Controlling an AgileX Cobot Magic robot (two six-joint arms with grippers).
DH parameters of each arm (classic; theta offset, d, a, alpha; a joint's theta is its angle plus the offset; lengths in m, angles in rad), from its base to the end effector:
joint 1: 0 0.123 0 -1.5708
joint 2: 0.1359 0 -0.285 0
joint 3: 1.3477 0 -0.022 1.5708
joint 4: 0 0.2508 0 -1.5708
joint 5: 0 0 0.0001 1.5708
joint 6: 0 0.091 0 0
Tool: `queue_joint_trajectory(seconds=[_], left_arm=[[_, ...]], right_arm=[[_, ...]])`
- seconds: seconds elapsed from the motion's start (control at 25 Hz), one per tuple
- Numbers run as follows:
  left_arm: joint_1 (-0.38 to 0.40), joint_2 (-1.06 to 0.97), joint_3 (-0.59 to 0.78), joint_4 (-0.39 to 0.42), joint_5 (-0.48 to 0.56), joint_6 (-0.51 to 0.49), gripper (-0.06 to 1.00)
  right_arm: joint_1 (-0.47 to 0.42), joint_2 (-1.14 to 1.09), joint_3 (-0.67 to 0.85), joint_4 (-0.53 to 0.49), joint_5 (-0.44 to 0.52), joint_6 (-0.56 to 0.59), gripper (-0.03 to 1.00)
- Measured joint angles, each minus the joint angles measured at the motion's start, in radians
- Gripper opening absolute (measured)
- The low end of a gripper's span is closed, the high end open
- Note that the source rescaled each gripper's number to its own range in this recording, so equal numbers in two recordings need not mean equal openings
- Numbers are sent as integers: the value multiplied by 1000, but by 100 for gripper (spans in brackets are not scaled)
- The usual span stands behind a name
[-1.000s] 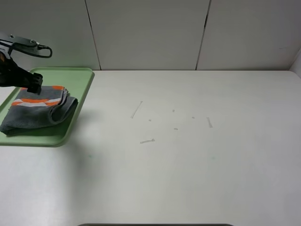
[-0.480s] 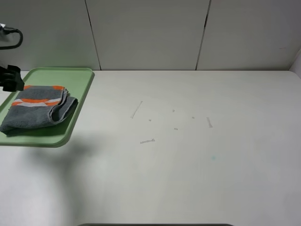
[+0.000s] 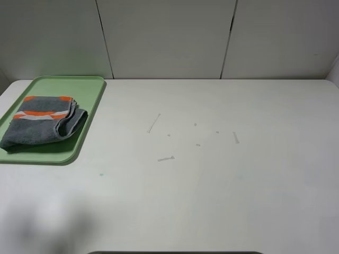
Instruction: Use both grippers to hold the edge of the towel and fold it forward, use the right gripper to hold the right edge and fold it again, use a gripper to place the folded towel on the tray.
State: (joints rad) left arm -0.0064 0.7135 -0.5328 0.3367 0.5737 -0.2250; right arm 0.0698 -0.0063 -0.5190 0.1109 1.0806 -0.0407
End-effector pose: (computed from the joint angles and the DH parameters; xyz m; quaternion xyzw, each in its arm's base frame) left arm 0.1353 0.0155 0.2819 -0.0104 0.8911 0.0926 0.4441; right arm -0.0098 0.0082 0.2813 -0.0503 0.8490 0.0629 0.5222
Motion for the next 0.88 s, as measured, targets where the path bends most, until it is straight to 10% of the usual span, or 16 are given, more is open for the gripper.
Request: queue_joint_trajectory(seconds=[0.52,0.88], left_arm=[[0,-341,21,-322,447,256,100],[0,-512,52,-375,481,318,100]], right_arm=[[0,0,0,0,0,0,100],[0,0,0,0,0,0,100]])
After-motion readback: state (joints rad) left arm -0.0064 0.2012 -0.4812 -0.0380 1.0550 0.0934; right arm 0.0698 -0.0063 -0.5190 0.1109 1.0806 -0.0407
